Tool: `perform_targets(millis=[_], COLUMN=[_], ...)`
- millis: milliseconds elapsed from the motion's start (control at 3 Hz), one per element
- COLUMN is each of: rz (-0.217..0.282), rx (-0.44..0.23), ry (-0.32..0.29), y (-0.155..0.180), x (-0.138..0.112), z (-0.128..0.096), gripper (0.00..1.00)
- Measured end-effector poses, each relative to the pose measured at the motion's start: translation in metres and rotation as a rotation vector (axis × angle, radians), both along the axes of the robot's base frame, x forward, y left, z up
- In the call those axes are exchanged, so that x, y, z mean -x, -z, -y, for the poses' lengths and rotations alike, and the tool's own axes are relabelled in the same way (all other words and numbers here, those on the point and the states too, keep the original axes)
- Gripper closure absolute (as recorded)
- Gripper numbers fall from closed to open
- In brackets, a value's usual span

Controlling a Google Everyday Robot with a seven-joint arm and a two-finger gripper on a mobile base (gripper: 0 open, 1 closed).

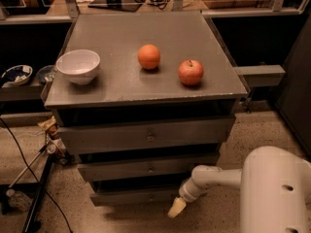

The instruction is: Open bottom drawer

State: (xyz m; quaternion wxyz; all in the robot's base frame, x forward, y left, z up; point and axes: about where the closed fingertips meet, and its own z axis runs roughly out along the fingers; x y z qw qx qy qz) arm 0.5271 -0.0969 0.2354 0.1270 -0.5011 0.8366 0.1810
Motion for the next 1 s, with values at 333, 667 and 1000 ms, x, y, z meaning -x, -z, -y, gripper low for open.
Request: perform_targets(millis=[333,667,1000], rz=[-0.008,0.016,0.033], rx=[0.005,-0.025,-0.034], ry=[0.025,0.047,0.051], y=[0.025,0.026,0.033], x=[-0.015,-0.025,-0.039], z=[-0.022,-0.026,-0.031], gripper=[0.0,0.0,0.0])
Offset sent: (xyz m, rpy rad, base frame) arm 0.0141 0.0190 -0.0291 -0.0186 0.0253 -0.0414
